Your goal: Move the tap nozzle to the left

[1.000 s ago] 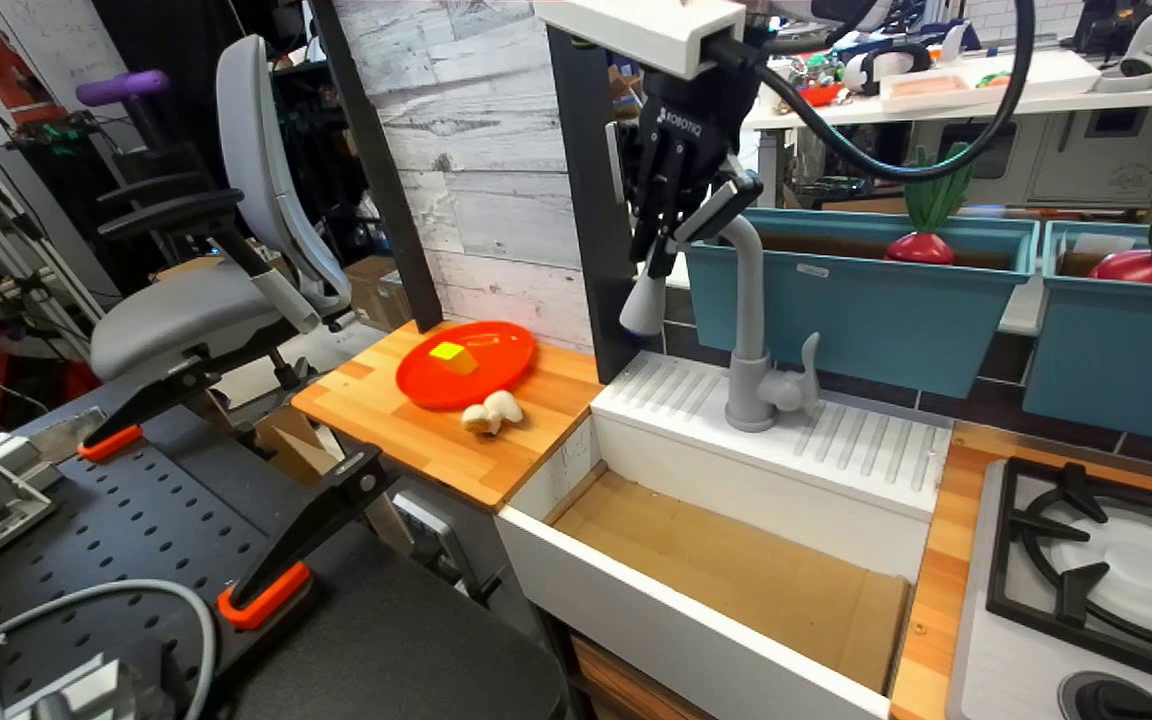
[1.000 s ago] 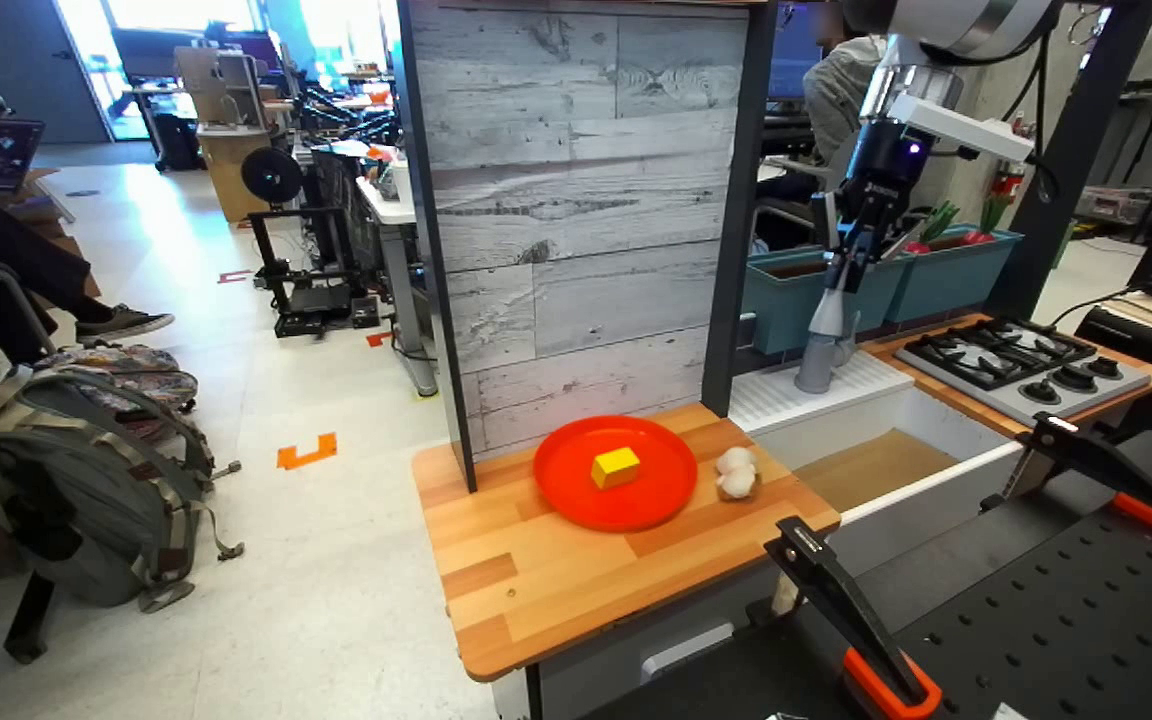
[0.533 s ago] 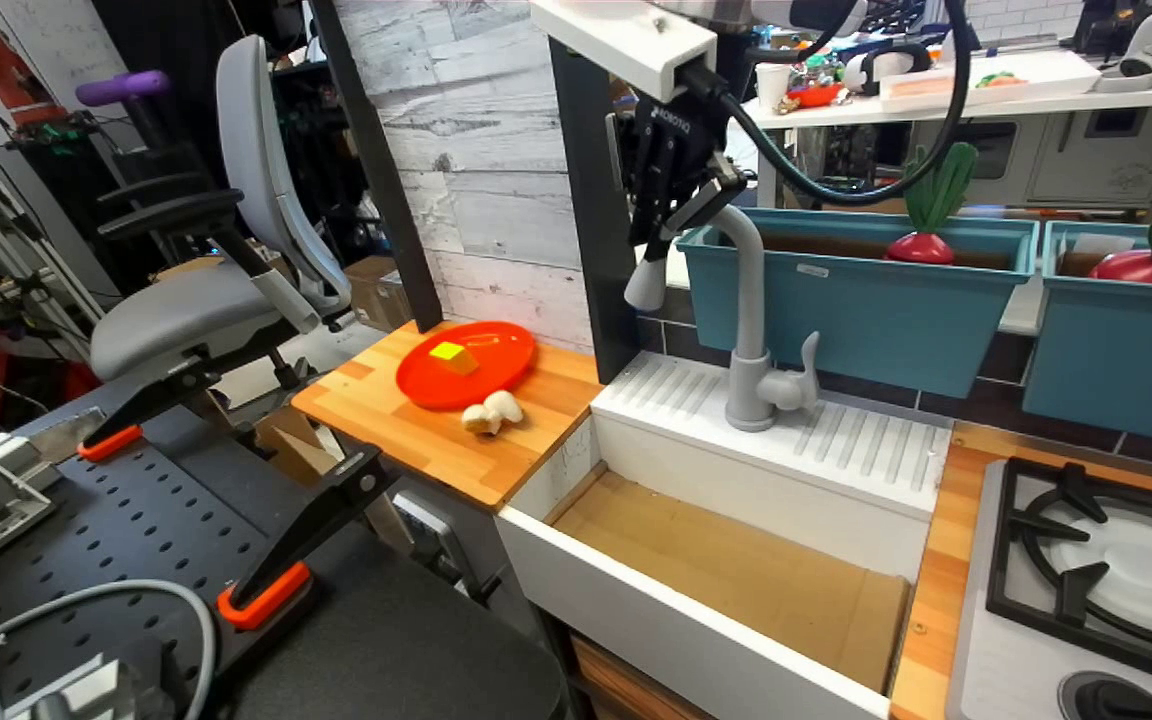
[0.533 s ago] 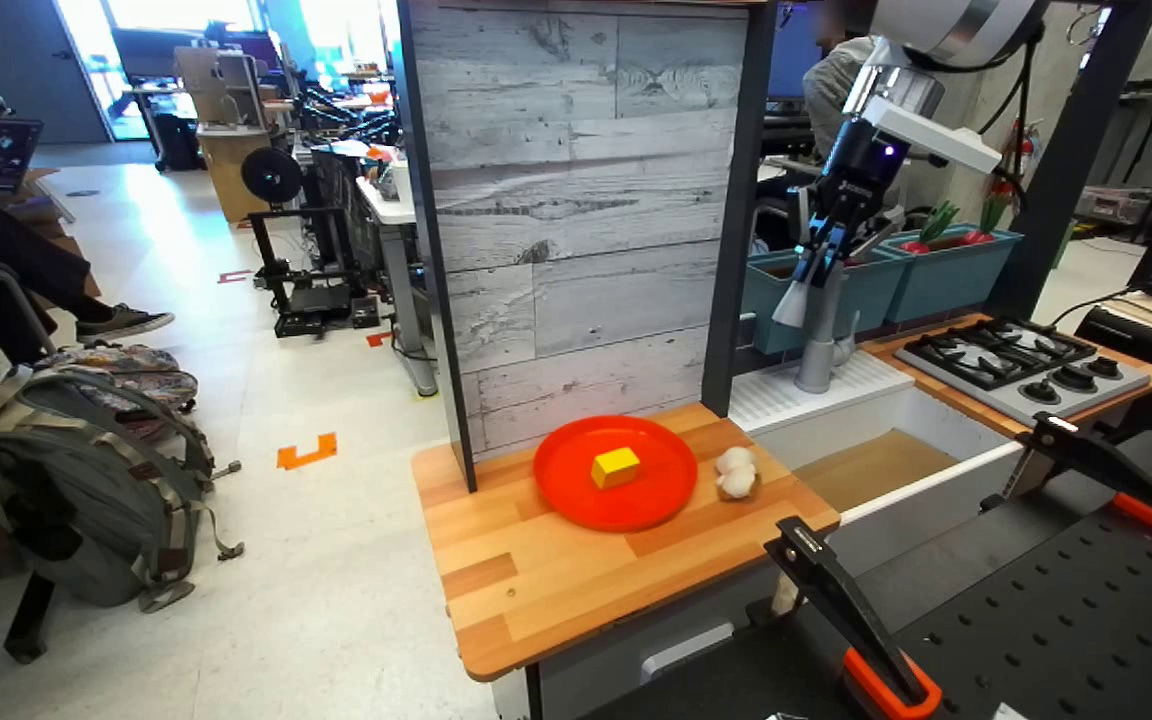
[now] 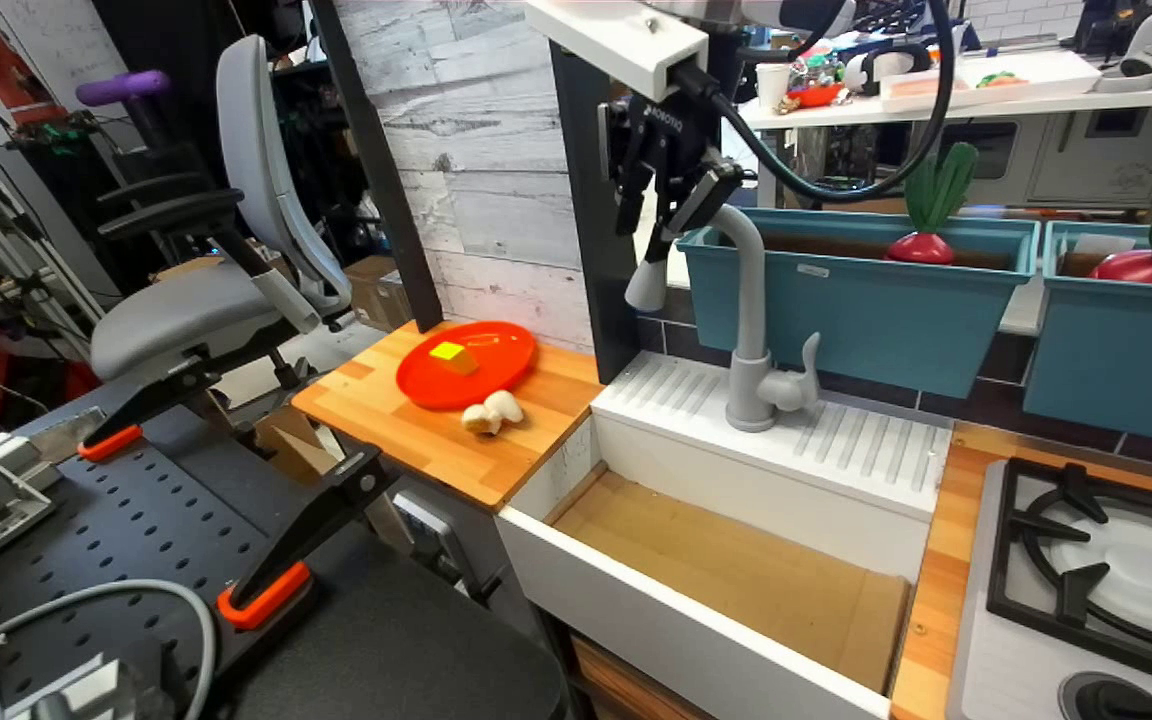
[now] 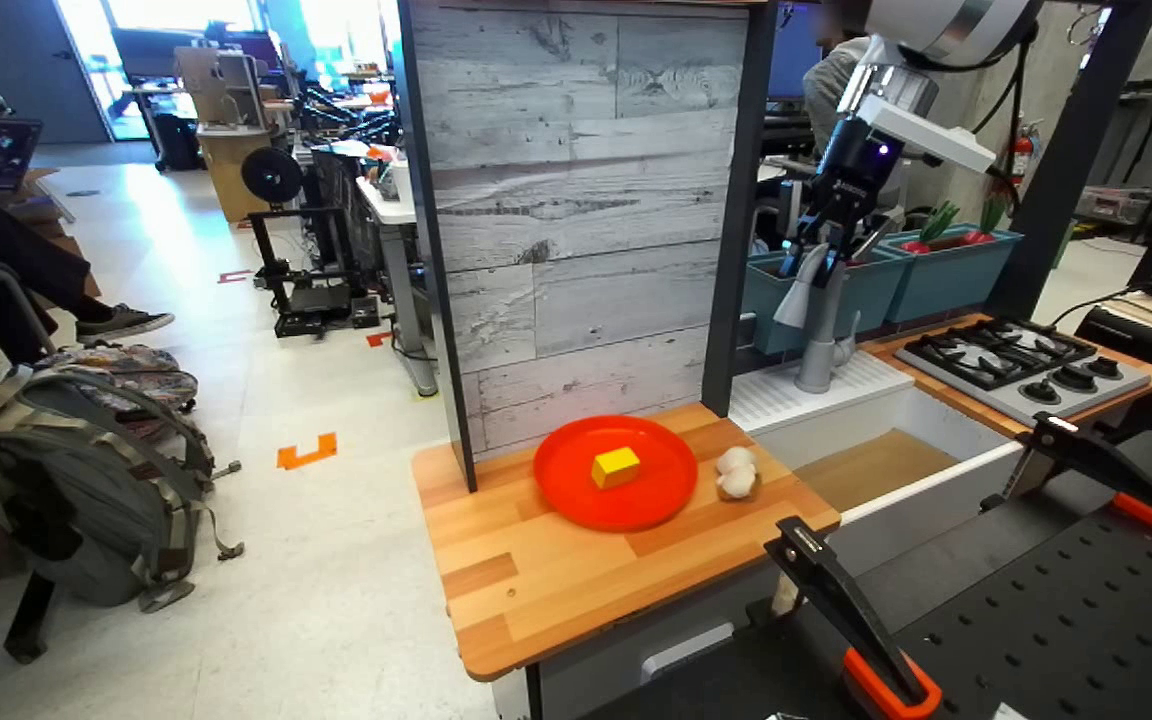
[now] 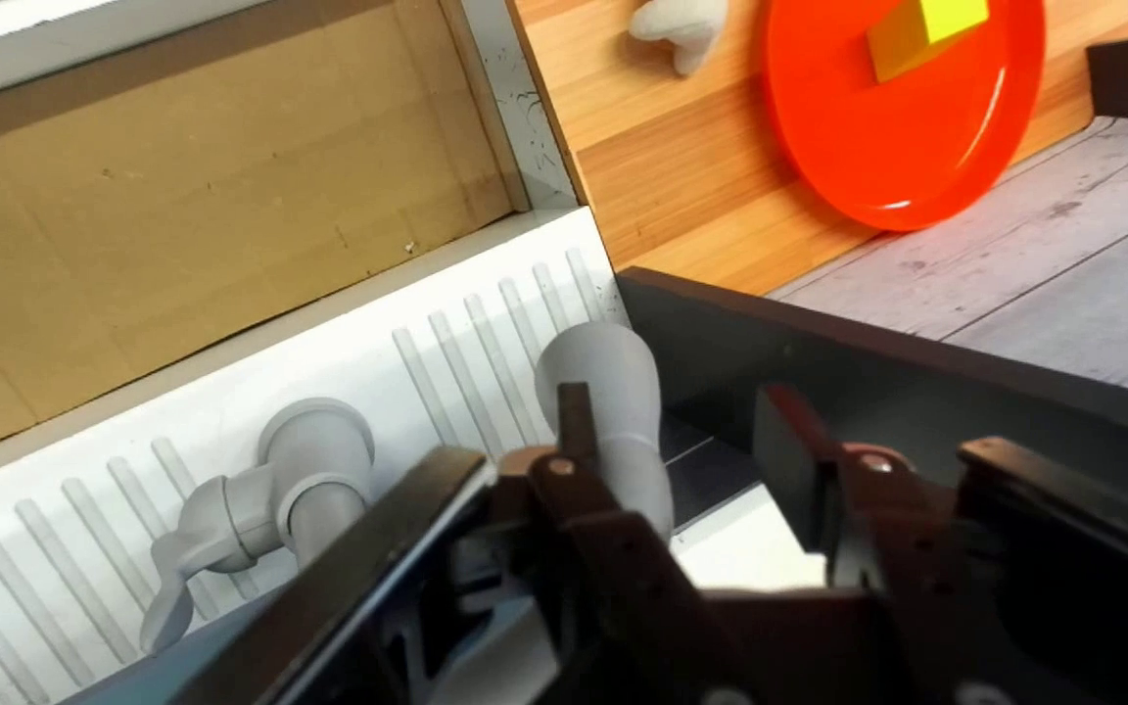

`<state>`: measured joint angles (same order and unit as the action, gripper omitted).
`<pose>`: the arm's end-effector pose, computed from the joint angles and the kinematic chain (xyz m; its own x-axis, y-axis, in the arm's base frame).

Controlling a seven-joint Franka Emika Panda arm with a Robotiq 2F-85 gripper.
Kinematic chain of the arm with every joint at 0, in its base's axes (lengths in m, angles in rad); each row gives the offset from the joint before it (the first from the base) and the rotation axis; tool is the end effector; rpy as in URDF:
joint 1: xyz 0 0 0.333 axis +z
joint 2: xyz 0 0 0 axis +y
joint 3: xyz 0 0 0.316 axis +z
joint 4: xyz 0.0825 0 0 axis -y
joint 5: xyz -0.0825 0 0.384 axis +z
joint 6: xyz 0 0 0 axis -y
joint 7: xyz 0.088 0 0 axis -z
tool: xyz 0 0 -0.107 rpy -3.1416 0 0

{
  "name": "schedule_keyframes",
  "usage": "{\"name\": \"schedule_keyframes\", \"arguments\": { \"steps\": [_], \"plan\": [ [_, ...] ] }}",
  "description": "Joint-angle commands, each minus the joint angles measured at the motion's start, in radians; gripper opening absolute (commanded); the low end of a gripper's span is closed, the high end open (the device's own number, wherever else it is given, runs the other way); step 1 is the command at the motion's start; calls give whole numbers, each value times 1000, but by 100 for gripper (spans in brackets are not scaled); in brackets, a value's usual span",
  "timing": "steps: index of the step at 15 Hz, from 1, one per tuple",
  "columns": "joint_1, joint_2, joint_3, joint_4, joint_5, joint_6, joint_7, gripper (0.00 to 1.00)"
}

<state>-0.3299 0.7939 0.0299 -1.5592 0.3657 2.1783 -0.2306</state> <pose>0.6564 -0.1916 0.1651 0.9489 -0.2843 -0.1368 -0.3137 -0.8964 -0.3131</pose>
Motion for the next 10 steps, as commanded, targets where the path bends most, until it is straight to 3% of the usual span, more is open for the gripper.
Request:
{"name": "schedule_keyframes", "arguments": {
  "steps": [1,4,10],
  "plan": [
    [6,-29,22,-23,16,37,-40,77],
    [2,-69,23,-78,8,42,-78,99],
    [-12,-192,5,-208,-21,23,-174,100]
  ]
}}
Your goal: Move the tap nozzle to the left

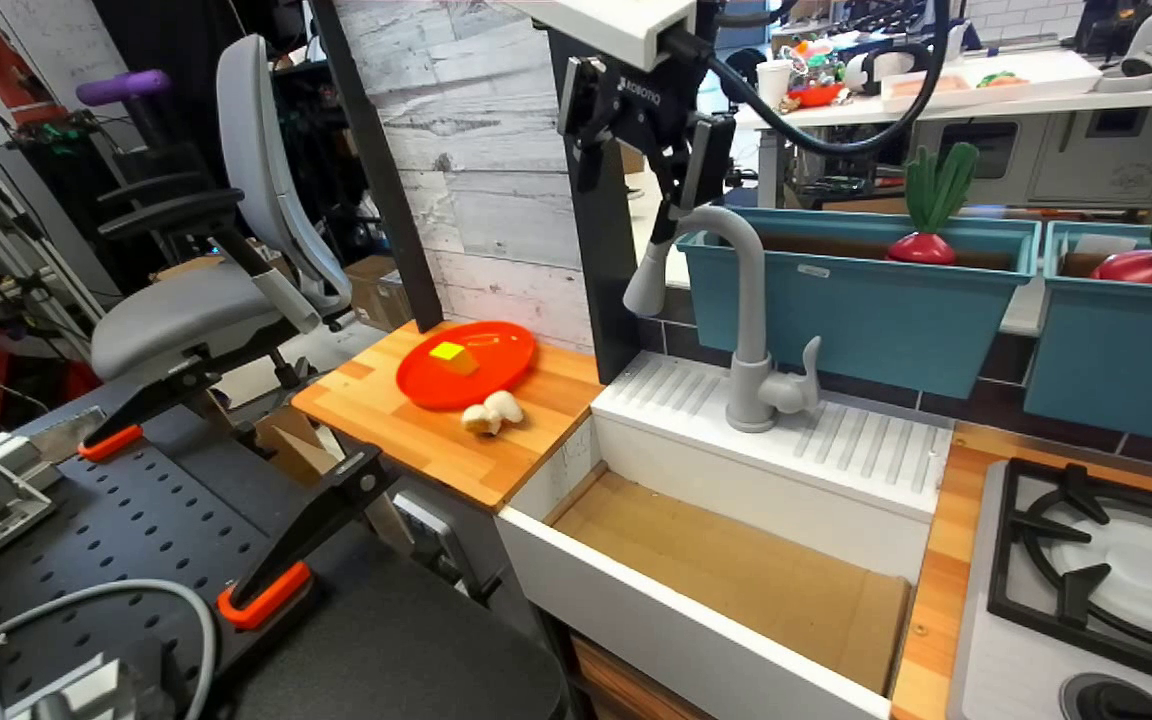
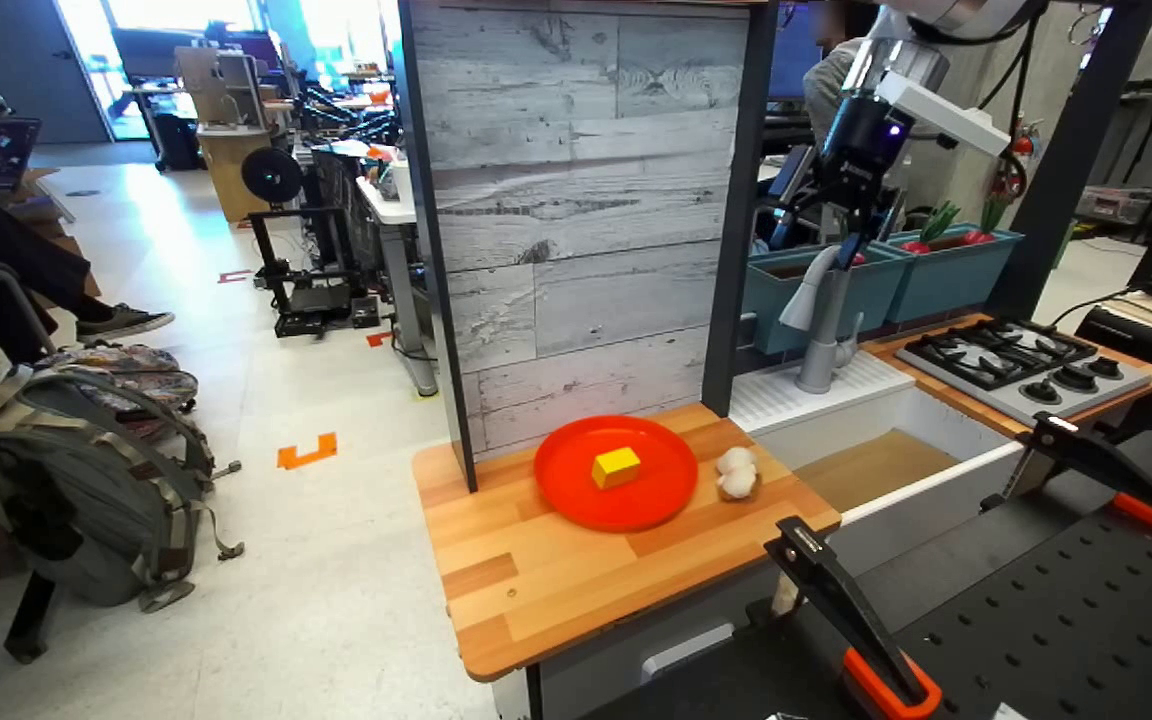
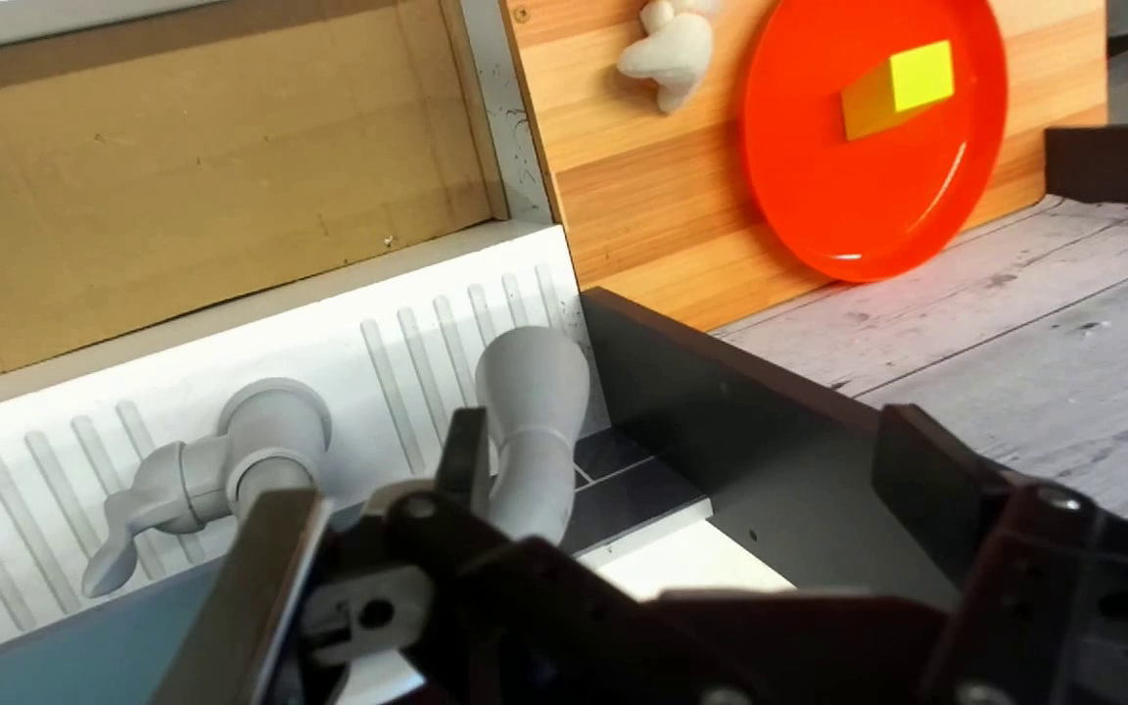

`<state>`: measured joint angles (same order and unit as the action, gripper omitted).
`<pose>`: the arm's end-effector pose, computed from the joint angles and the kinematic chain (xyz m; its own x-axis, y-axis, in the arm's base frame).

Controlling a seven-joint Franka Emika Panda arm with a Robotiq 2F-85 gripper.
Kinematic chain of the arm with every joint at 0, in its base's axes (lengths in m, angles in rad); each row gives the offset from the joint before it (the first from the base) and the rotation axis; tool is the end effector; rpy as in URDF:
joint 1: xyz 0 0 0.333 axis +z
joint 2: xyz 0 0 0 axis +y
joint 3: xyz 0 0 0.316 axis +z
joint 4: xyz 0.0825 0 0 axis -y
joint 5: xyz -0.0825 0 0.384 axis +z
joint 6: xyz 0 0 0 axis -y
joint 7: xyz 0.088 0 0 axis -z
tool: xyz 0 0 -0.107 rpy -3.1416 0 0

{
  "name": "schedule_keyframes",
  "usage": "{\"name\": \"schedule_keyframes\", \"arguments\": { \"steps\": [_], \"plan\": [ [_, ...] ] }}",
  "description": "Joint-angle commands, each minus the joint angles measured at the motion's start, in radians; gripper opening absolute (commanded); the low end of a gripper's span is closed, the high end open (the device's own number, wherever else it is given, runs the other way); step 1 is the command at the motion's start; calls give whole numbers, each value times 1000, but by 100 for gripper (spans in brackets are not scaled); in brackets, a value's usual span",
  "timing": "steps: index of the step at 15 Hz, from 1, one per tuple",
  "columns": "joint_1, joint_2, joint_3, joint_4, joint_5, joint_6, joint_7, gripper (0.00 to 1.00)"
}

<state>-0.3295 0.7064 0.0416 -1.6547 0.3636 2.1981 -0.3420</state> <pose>0.6432 -0.1803 0.1874 0.9802 -0.1761 -0.0908 -0.1963 -0.9252 -0.3247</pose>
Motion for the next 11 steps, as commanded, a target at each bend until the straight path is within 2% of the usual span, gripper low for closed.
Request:
{"name": "schedule_keyframes", "arguments": {
  "steps": [1,7,8,11],
  "plan": [
    [-10,-135,-14,-147,-33,6,-88,100],
    [24,-345,-23,-364,-139,20,-250,100],
    [16,-253,-30,-260,-102,-2,-193,100],
    [36,-319,-35,-329,-122,-2,-222,100]
  ]
}}
